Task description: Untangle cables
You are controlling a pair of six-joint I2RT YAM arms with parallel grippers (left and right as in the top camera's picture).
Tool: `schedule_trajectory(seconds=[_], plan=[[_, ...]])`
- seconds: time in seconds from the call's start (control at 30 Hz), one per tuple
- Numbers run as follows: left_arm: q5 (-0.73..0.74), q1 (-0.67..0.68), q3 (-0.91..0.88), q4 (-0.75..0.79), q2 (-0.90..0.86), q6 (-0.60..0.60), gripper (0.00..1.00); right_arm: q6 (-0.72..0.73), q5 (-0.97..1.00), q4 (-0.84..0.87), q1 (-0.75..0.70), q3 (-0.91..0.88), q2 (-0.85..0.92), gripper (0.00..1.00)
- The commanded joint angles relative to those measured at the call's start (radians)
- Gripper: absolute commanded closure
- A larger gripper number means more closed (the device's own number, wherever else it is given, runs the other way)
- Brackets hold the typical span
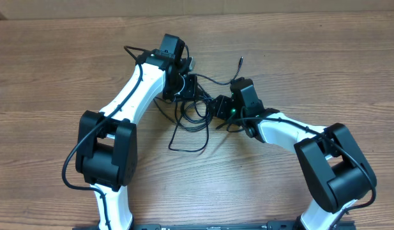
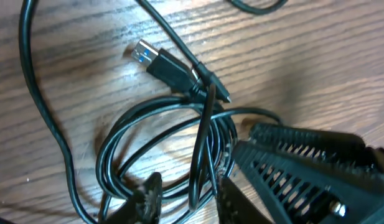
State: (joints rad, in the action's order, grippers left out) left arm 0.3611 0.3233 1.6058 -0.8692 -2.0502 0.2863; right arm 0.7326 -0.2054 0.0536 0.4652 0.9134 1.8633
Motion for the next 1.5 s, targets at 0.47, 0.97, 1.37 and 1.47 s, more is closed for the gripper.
schedule_trajectory(seconds=[0.47, 0.97, 1.37, 1.47], plan=[[-0.06, 0.025, 0.016, 0.016, -0.007, 0.003, 0.58, -0.009, 0.002, 0.012, 0.007, -0.011, -0.01, 0.6], [-0.087, 0.046, -0.068, 0.112, -0.007, 0.003, 0.96, -0.009, 0.002, 0.02, 0.019, -0.011, -0.002, 0.61], [-0.072, 0.046, -0.068, 0.096, -0.007, 0.007, 0.96, -0.008, 0.051, 0.051, 0.035, -0.011, 0.036, 0.67], [-0.072, 0.046, -0.068, 0.097, -0.007, 0.007, 0.96, -0.008, 0.047, 0.073, 0.036, -0.011, 0.066, 0.68]])
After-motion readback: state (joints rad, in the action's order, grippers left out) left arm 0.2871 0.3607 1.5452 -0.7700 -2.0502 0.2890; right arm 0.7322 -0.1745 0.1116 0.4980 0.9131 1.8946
